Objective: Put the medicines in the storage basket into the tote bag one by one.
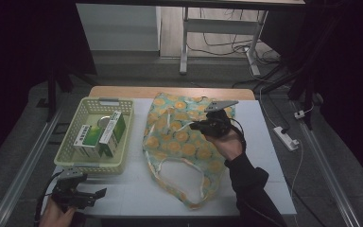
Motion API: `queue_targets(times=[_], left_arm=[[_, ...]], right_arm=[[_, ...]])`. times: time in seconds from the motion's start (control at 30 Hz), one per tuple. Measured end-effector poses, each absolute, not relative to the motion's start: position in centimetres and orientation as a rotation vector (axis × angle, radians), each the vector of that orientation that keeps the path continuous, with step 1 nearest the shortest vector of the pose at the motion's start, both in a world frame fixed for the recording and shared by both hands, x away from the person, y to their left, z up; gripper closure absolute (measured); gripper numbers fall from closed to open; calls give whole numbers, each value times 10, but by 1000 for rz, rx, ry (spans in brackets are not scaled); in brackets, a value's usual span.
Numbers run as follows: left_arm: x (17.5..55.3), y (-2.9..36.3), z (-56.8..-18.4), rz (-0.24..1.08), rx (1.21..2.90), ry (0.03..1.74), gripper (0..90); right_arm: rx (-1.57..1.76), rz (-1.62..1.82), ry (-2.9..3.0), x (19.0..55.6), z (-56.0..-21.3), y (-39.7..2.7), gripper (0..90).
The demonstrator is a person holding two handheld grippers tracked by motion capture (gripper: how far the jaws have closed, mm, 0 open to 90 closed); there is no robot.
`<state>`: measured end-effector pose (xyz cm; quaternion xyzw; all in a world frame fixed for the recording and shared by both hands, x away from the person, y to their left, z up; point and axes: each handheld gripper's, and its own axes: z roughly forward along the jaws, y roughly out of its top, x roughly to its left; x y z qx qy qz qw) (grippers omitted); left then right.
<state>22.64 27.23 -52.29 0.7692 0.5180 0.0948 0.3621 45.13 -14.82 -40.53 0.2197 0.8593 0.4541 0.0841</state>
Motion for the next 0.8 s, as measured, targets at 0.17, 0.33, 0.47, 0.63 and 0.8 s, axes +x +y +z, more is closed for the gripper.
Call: queue_targets(times=[0.17, 0.33, 0.47, 0.63, 0.8], left_arm=[[226, 273, -521, 229, 1960, 1309, 2], [225, 275, -515, 240, 1935, 1289, 2], [224, 278, -510, 242, 1910, 1277, 0], [222, 280, -503, 279, 1903, 1242, 0], [220, 282, -492, 351, 1877, 1210, 0]], right_arm=[[662, 1358, 2557, 452, -405, -150, 897], [669, 1361, 2553, 452, -406, -151, 897], [672, 1361, 2552, 452, -406, -151, 897], [672, 1360, 2550, 452, -407, -151, 897], [676, 1360, 2551, 453, -408, -151, 897]])
